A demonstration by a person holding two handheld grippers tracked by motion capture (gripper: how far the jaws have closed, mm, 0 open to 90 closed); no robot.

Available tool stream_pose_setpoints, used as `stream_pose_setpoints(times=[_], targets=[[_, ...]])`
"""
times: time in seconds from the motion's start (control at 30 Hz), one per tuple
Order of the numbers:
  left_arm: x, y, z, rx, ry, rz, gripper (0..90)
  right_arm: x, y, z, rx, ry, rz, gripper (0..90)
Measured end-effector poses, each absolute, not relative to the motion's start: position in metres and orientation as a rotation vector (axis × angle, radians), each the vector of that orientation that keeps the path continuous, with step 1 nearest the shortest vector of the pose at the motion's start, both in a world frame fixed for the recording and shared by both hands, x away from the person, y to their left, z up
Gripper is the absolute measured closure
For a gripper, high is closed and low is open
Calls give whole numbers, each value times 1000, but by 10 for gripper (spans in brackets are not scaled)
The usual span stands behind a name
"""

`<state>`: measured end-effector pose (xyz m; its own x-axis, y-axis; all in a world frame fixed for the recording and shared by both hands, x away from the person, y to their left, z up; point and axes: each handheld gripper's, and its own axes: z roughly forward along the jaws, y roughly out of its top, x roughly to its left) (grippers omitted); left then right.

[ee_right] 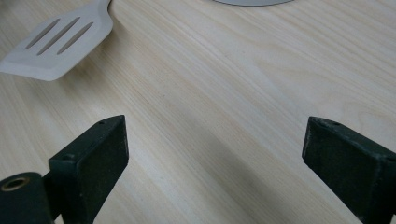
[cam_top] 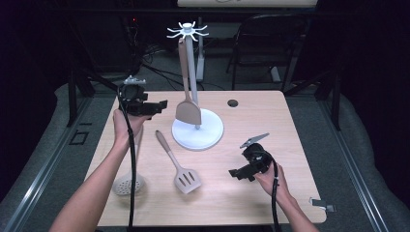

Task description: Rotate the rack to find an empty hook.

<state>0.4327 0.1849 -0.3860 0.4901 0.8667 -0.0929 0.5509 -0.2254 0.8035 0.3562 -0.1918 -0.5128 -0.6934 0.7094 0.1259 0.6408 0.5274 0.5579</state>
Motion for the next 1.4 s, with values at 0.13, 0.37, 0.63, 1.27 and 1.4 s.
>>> stream_pose_setpoints(times=[0.13, 0.37, 0.63, 1.27, 1.4], targets=[[427, 192, -404, 1914, 1210, 460, 180, 356, -191, -514, 1175, 2642, 891, 65], [415, 198, -432, 1925, 1249, 427, 168, 356, -188, -515, 1170, 2654, 887, 65], [403, 196, -467, 1969, 1266, 388, 153, 354, -182, -516, 1163, 2669, 887, 69], [388, 186, -504, 1989, 1295, 357, 140, 351, -162, -517, 1130, 2665, 886, 214], [386, 186, -505, 1976, 1302, 337, 141, 350, -159, -516, 1112, 2680, 877, 220]])
